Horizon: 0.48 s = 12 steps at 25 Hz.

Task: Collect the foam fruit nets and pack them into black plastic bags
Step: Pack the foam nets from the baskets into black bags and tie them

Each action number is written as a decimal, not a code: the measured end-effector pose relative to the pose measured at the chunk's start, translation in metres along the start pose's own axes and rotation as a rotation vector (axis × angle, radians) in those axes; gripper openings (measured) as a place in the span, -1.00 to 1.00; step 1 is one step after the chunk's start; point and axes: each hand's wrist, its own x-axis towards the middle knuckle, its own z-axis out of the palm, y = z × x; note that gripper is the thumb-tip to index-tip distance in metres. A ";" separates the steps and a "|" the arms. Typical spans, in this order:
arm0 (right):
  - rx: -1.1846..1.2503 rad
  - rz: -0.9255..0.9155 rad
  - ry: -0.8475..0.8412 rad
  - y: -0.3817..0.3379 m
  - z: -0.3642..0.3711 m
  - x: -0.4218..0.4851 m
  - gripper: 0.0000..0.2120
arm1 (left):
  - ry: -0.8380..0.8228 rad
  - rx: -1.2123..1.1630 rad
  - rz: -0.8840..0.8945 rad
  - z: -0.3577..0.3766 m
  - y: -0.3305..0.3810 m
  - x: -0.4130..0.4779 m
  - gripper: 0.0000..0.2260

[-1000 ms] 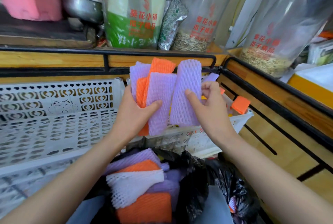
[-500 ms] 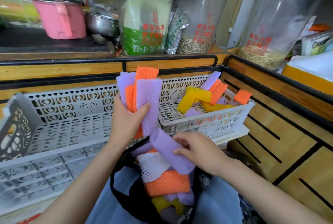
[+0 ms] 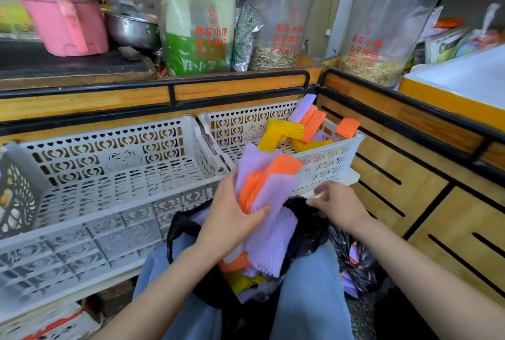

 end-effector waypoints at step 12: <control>0.530 0.174 -0.008 -0.008 -0.035 -0.004 -0.92 | -0.319 0.919 0.424 0.062 -0.041 0.008 -0.42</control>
